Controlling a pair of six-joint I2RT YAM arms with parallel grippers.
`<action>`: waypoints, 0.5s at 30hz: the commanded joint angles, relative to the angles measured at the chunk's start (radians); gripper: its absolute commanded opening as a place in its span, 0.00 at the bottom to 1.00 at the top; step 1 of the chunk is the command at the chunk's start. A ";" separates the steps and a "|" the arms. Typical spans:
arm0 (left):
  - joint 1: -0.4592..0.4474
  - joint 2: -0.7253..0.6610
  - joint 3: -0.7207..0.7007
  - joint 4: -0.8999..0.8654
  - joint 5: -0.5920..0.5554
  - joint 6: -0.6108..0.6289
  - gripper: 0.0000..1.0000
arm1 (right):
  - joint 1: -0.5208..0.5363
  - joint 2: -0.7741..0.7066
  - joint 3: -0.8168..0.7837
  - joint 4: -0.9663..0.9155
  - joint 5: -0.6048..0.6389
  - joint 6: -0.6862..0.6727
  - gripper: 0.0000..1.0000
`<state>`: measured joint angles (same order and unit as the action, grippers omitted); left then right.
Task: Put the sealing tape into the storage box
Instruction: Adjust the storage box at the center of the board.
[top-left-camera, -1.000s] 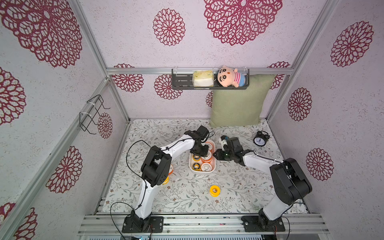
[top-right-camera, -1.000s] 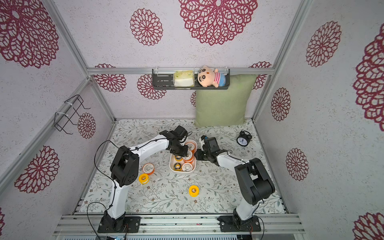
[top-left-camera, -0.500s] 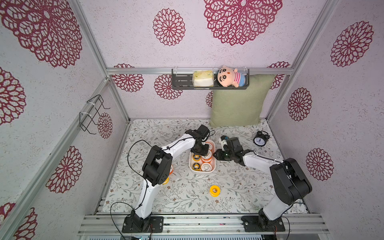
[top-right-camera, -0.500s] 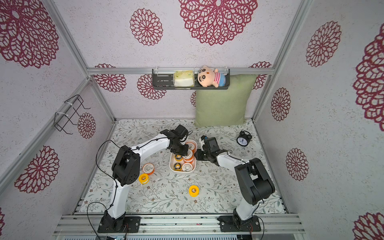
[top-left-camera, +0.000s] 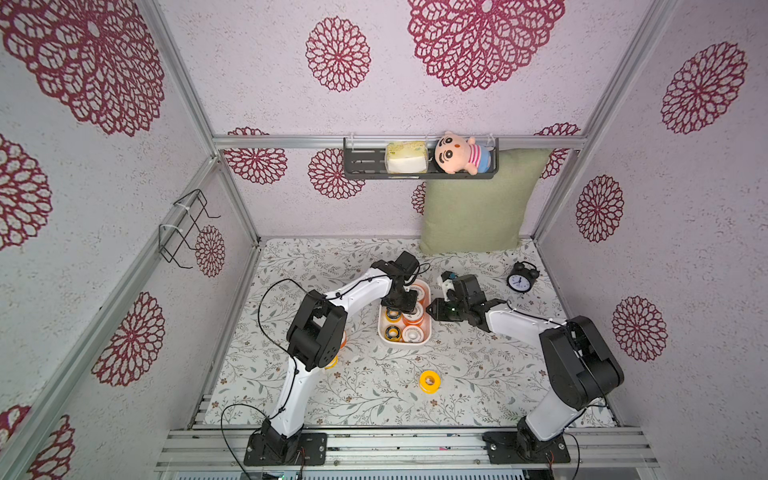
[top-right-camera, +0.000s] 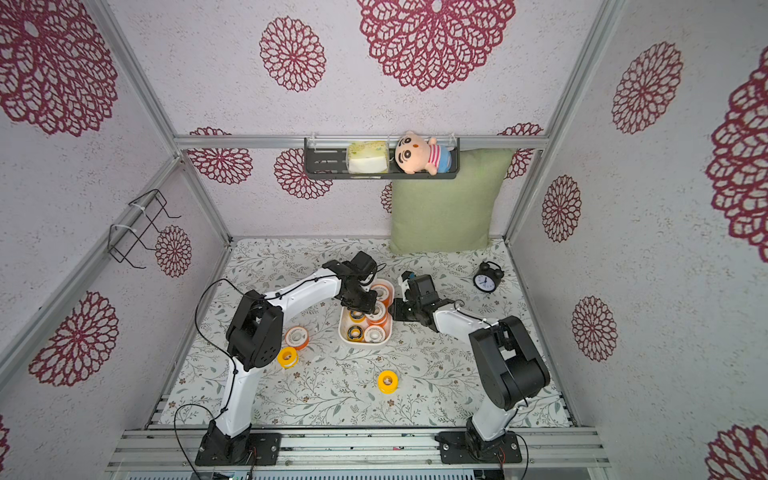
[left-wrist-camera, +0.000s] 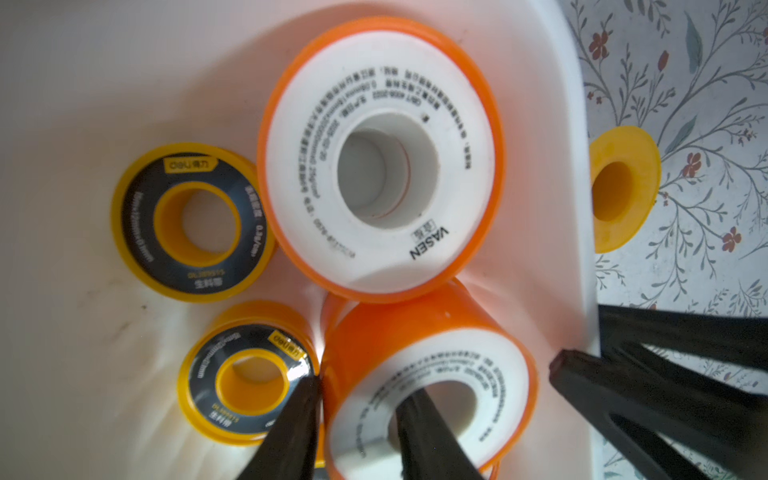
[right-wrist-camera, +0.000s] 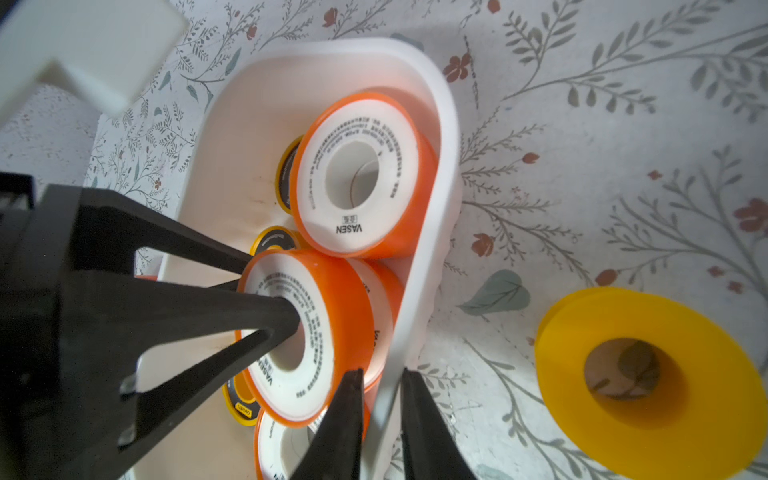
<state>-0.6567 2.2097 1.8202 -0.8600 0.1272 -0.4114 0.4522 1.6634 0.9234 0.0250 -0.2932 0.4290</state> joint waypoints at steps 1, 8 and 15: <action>-0.006 0.017 0.024 -0.001 0.013 0.004 0.36 | -0.002 0.007 0.035 -0.008 -0.021 -0.019 0.22; -0.006 0.019 0.024 0.026 0.036 -0.009 0.39 | -0.002 0.006 0.036 -0.014 -0.020 -0.022 0.22; -0.006 0.014 0.024 0.022 0.020 -0.010 0.43 | -0.002 0.001 0.032 -0.014 -0.014 -0.023 0.22</action>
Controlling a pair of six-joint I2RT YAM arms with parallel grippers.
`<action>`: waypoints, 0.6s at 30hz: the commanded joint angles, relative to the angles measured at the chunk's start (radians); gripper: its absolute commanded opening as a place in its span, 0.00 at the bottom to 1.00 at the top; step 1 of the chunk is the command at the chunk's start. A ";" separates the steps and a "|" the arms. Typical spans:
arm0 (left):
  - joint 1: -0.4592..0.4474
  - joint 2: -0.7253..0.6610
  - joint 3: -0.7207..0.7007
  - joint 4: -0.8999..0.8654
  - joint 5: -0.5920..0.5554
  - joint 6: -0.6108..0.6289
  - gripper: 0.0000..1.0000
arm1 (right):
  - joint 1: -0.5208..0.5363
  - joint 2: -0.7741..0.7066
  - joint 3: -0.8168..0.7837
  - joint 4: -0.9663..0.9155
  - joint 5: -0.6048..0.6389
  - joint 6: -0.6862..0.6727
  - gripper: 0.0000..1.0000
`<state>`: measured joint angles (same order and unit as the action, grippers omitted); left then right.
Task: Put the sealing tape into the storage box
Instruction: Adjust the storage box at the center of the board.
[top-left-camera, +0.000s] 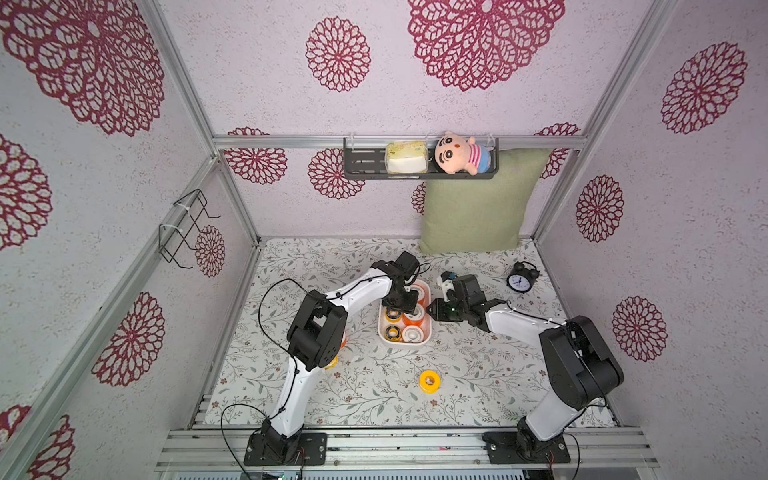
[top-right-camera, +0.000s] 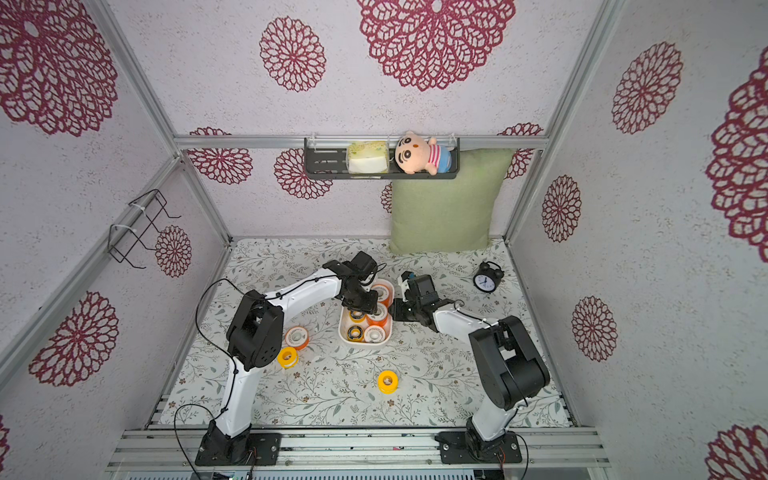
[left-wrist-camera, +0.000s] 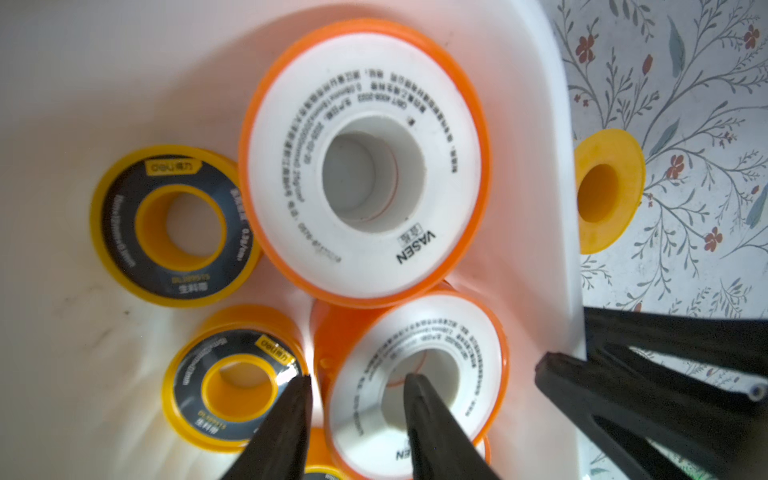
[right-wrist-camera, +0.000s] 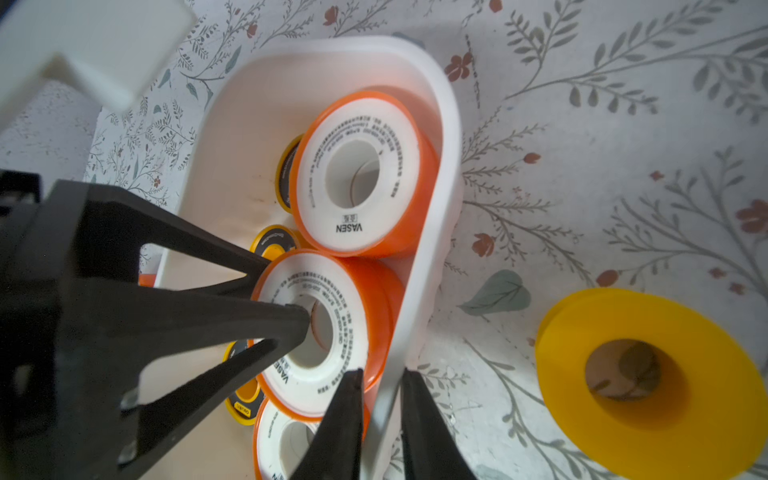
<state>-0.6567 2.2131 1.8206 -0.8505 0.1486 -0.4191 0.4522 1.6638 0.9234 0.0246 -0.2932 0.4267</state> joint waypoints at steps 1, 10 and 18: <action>-0.006 0.007 0.021 0.012 -0.004 -0.004 0.43 | -0.002 -0.004 0.031 -0.014 -0.010 -0.021 0.22; -0.006 -0.109 -0.032 0.038 -0.023 -0.008 0.46 | -0.002 -0.076 0.026 -0.031 0.058 -0.039 0.28; 0.005 -0.347 -0.194 0.116 -0.148 -0.007 0.50 | -0.003 -0.134 0.023 -0.040 0.093 -0.054 0.29</action>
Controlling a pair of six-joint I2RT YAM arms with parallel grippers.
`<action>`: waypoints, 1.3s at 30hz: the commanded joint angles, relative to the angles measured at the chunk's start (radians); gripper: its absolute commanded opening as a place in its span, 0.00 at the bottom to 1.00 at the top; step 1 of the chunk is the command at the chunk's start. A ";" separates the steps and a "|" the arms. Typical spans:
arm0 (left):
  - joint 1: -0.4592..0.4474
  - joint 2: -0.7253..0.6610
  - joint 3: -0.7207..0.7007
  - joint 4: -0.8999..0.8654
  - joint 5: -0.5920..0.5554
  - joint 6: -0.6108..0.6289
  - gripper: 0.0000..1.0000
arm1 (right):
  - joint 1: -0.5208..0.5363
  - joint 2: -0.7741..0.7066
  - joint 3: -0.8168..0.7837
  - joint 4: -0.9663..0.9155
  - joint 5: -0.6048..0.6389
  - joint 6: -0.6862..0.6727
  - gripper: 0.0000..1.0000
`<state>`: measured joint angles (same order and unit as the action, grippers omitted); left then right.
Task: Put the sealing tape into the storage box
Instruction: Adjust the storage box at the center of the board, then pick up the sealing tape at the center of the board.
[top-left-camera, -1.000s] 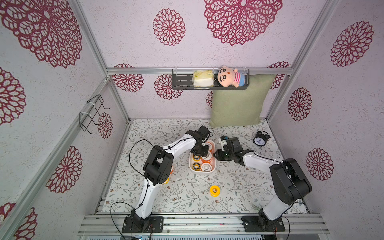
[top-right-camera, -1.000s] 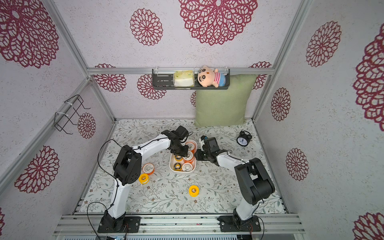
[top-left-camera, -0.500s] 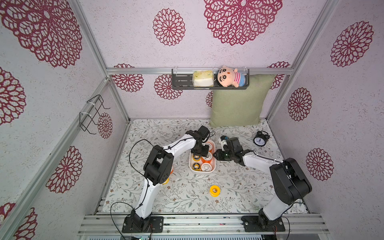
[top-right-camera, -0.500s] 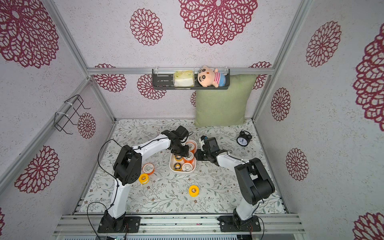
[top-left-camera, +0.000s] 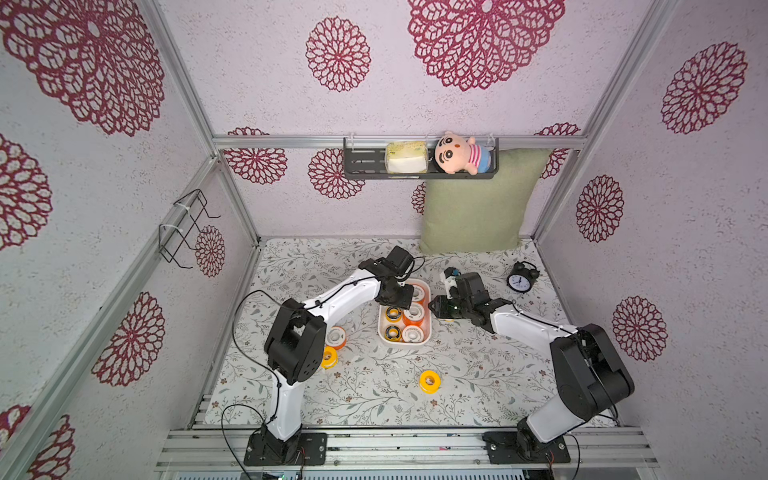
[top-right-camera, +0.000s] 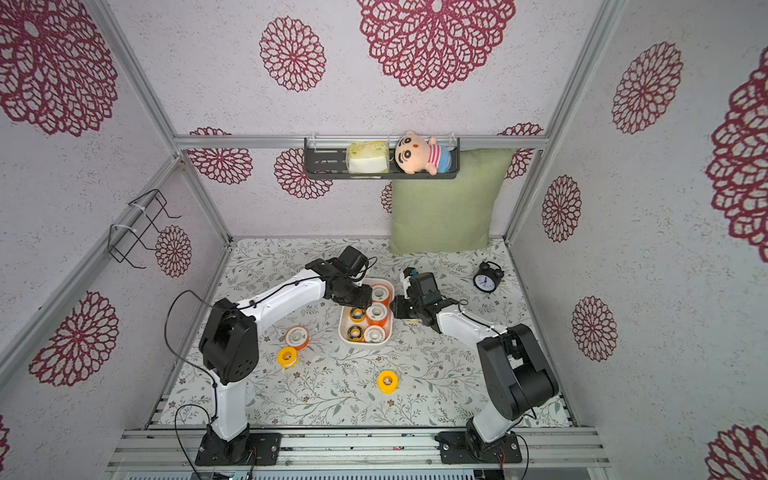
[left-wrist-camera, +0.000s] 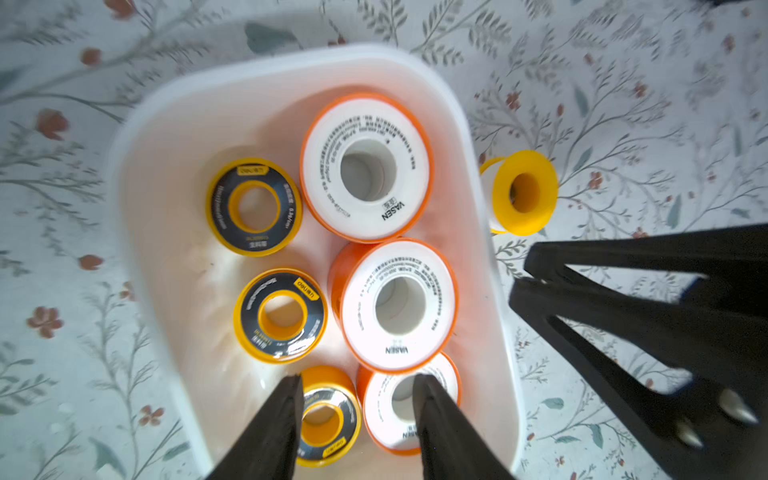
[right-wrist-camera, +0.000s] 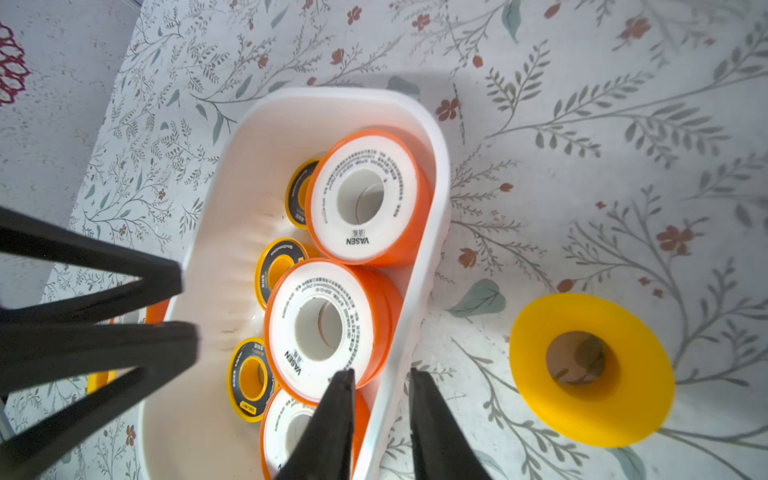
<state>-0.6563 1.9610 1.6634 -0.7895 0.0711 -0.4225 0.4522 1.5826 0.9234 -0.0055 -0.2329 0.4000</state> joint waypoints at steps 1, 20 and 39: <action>0.010 -0.120 -0.060 0.062 -0.084 -0.008 0.50 | -0.003 -0.059 0.023 -0.010 0.033 -0.029 0.29; 0.195 -0.638 -0.639 0.086 -0.331 -0.191 0.52 | -0.003 -0.132 -0.028 0.004 0.037 -0.057 0.31; 0.313 -0.605 -0.868 0.188 -0.227 -0.251 0.61 | -0.002 -0.095 -0.033 0.027 0.017 -0.042 0.31</action>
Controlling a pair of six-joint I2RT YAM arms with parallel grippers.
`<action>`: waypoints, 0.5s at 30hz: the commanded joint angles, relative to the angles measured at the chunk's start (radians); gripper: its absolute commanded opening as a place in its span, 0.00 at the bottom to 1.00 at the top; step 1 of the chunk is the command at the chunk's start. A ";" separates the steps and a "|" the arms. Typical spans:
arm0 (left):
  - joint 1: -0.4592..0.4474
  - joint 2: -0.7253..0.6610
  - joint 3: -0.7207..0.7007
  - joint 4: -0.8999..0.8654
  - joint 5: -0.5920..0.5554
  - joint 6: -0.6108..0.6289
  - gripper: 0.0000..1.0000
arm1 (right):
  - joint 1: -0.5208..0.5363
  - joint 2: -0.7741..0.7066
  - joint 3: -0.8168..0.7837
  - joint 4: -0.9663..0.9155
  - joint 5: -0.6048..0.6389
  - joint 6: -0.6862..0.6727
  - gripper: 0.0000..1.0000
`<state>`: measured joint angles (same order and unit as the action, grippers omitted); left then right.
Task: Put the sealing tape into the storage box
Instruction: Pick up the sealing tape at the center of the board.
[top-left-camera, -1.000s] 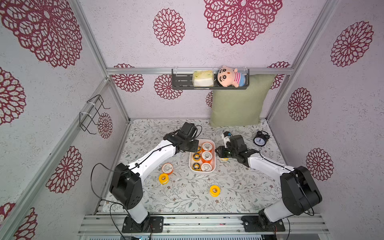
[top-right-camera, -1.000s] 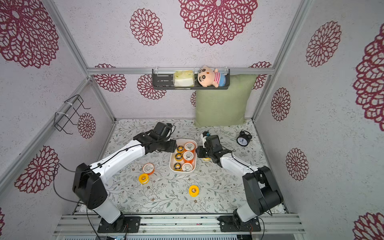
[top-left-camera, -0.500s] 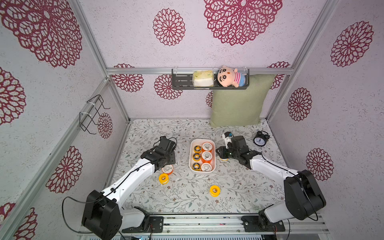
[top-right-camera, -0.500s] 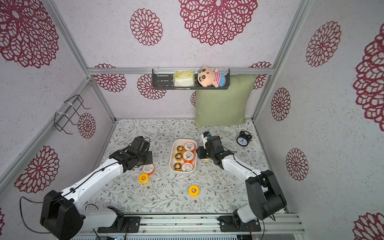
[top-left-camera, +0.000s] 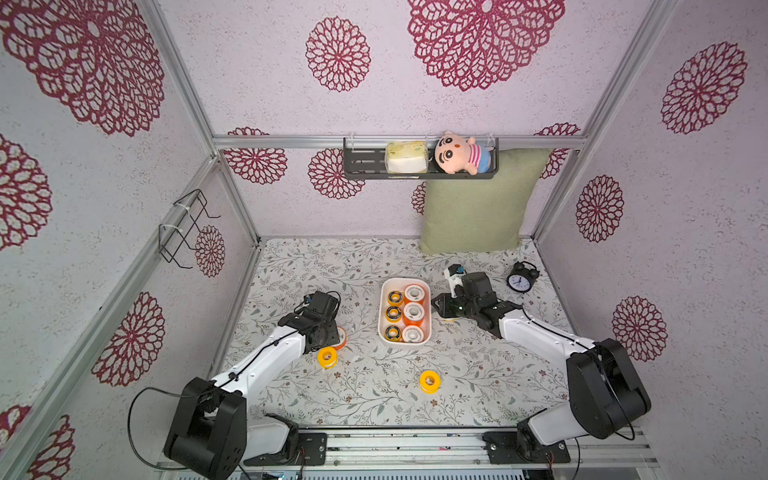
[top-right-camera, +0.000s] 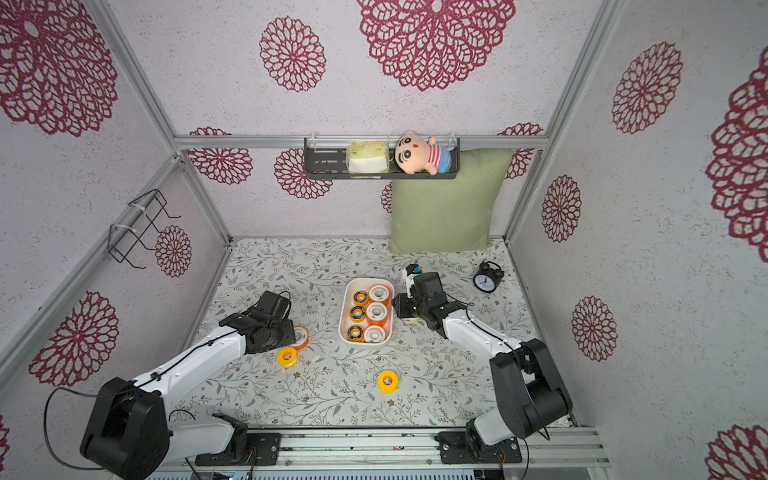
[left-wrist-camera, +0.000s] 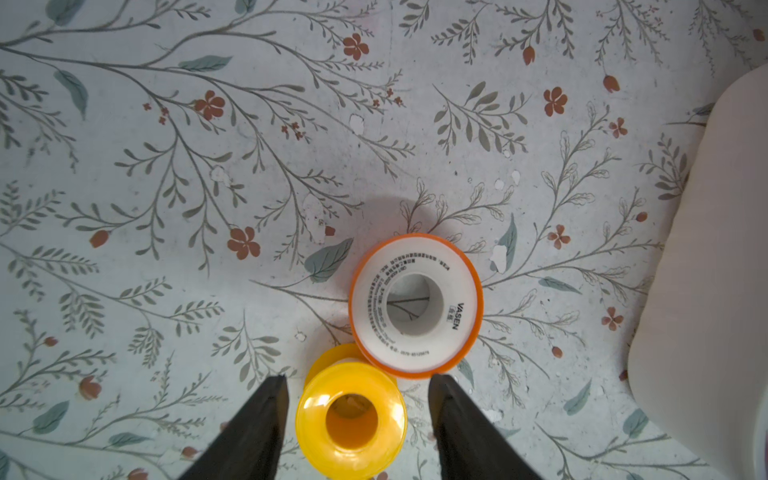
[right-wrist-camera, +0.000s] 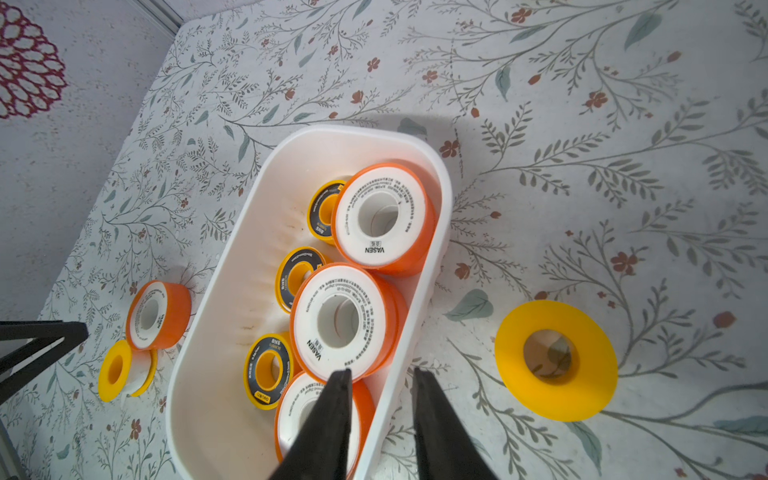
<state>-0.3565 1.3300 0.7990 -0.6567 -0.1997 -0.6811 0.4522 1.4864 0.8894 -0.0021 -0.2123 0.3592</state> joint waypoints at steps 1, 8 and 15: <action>0.015 0.041 0.001 0.059 0.052 0.011 0.60 | -0.003 0.002 0.000 0.025 -0.004 0.000 0.31; 0.030 0.117 0.018 0.071 0.058 0.022 0.53 | -0.002 0.005 0.000 0.024 -0.009 0.004 0.32; 0.039 0.175 0.045 0.079 0.057 0.042 0.48 | -0.003 0.013 0.008 0.022 -0.012 0.009 0.32</action>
<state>-0.3260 1.4845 0.8162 -0.6025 -0.1436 -0.6590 0.4522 1.4956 0.8894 0.0029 -0.2134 0.3603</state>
